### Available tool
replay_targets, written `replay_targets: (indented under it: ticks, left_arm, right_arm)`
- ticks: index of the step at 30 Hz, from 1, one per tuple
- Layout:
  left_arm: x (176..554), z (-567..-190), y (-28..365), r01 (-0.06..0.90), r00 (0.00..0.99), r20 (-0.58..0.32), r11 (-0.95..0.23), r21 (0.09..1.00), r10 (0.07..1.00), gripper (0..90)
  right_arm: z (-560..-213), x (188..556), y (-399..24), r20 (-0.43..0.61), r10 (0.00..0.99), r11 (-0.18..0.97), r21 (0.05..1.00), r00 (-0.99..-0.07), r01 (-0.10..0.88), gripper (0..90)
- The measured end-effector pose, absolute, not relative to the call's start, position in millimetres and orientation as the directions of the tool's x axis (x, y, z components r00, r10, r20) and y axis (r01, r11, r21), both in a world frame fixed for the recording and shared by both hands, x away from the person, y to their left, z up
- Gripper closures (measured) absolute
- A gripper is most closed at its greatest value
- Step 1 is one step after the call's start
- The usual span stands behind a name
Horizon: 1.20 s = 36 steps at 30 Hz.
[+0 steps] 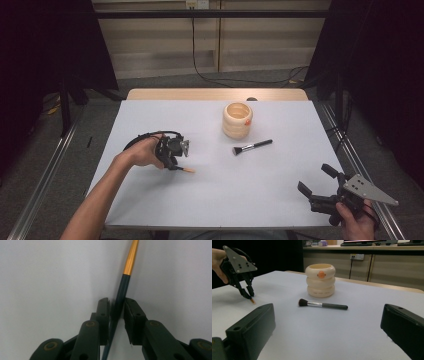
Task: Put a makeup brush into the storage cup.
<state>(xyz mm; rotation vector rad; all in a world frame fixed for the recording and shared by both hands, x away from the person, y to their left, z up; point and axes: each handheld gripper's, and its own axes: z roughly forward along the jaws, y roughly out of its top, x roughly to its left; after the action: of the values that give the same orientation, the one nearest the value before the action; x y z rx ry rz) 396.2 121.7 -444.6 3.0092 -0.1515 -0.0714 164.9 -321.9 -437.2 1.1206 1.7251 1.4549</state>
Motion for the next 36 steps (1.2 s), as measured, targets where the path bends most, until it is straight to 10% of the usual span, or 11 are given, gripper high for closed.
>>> replay_targets:
  ticks: [36]
  left_arm:
    - [404, -424, 141, 0.154, 0.984, -0.126, -0.950, 0.273, 0.123, 83.7]
  right_arm:
    - [-437, 164, -323, 0.066, 0.893, 0.037, 0.975, -0.446, 0.219, 0.0]
